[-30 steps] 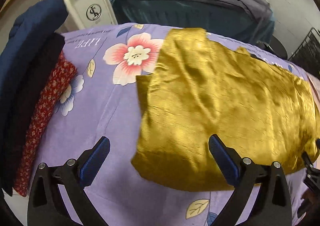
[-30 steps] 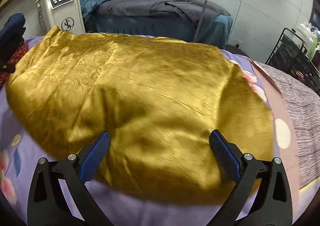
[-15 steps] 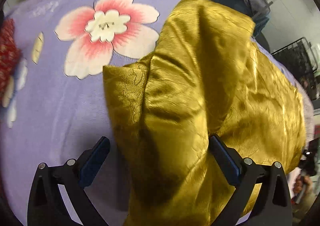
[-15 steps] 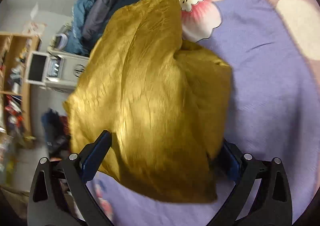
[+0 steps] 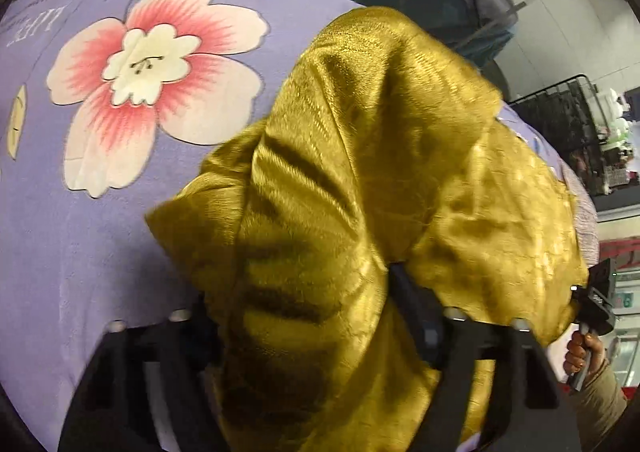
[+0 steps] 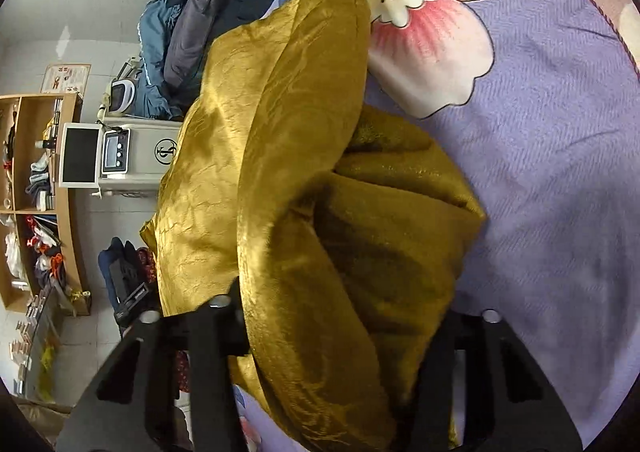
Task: Fold large clothes
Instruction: 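Grasp the folded jacket with both grippers and lift it off the sheet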
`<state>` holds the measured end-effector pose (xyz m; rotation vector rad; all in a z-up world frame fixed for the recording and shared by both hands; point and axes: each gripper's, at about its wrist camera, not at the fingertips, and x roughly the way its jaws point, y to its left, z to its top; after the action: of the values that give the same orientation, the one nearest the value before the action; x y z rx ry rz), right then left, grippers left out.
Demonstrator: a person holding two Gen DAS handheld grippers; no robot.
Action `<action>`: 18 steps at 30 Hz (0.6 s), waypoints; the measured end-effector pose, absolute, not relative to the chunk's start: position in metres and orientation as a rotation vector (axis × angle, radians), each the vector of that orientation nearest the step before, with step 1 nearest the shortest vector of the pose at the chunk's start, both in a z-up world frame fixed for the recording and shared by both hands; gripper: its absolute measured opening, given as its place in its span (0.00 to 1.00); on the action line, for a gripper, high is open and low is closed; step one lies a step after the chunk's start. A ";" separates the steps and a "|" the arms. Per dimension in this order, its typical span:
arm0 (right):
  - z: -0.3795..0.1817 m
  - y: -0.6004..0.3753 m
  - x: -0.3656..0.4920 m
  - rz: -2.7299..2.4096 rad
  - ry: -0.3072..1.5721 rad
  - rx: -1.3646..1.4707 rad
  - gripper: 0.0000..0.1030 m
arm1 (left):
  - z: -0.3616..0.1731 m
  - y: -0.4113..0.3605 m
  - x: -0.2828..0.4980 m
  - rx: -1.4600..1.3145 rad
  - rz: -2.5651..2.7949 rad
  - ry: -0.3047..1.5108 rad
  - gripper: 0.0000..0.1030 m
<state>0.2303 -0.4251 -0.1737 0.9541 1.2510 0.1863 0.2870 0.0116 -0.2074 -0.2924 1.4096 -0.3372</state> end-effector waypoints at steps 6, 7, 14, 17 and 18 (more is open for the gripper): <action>-0.125 -0.405 0.206 0.161 1.167 0.896 0.20 | -0.193 -0.001 0.270 -0.315 -0.372 1.365 0.19; -0.117 -0.403 0.202 0.158 1.154 0.885 0.18 | -0.189 0.000 0.266 -0.316 -0.375 1.355 0.17; -0.054 -0.420 0.162 0.142 1.061 0.771 0.16 | -0.120 -0.052 0.241 -0.227 -0.416 1.236 0.14; -0.027 -0.458 0.141 0.118 1.013 0.752 0.15 | -0.084 -0.120 0.233 -0.083 -0.489 1.170 0.14; -0.016 -0.480 0.130 0.102 0.988 0.753 0.15 | -0.072 -0.149 0.231 -0.038 -0.520 1.144 0.13</action>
<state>0.1304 -0.4804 -0.0156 0.7532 0.9882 0.1018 0.2306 -0.1485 -0.0718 -0.0383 1.1443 -0.5205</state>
